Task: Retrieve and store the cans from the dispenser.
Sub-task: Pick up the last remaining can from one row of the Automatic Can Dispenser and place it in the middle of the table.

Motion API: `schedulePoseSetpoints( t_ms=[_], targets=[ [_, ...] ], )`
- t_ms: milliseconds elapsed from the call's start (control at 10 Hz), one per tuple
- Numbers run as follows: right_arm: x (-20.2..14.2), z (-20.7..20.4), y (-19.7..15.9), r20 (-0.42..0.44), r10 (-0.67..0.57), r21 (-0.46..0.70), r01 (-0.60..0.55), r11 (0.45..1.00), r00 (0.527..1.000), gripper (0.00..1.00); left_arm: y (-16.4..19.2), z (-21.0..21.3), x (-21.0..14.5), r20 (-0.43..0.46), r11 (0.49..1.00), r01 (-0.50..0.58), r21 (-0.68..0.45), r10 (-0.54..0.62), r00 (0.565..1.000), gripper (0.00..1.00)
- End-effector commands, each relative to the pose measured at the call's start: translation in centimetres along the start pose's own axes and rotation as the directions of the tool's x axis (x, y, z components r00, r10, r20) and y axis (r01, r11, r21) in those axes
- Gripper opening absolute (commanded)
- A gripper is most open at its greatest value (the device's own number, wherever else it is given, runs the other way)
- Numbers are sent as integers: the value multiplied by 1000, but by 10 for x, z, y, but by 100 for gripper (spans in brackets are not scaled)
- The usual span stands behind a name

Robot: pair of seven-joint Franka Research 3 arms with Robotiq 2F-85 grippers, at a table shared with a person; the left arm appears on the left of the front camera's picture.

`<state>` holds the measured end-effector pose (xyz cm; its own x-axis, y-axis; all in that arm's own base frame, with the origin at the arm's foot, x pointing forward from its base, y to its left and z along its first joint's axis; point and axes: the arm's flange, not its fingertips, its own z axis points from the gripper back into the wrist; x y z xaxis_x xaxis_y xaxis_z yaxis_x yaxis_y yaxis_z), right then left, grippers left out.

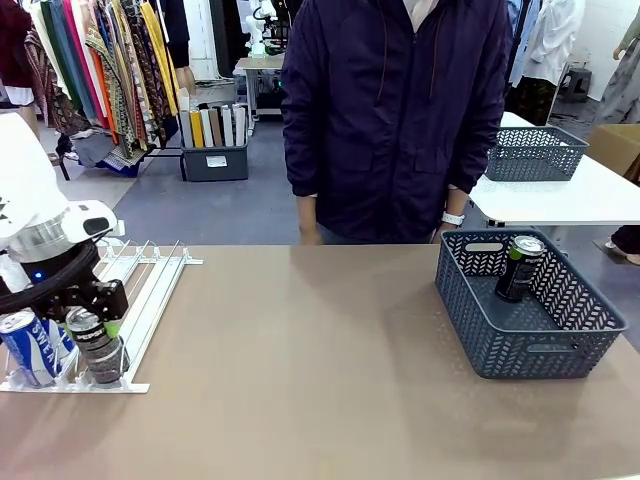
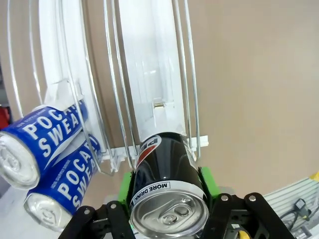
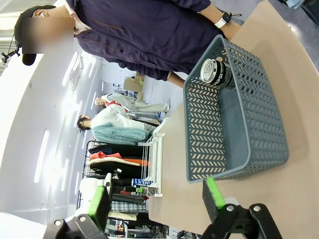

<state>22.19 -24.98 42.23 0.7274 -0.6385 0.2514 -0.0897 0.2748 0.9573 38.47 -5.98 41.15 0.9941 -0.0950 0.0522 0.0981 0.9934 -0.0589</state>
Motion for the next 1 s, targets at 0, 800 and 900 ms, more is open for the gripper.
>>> schedulePoseSetpoints(
  t_ms=[0,800,900],
  targets=[
    [3,-1,2,18,21,25,-21,999,1000,100,-11,59,-3,86,998,17,62,-22,996,0],
    [3,-1,2,18,21,25,-21,999,1000,100,-26,207,-31,284,994,-7,106,-24,958,0],
    [3,-1,2,18,21,25,-21,999,1000,100,-26,207,-31,284,994,-7,106,-24,958,0]
  ],
)
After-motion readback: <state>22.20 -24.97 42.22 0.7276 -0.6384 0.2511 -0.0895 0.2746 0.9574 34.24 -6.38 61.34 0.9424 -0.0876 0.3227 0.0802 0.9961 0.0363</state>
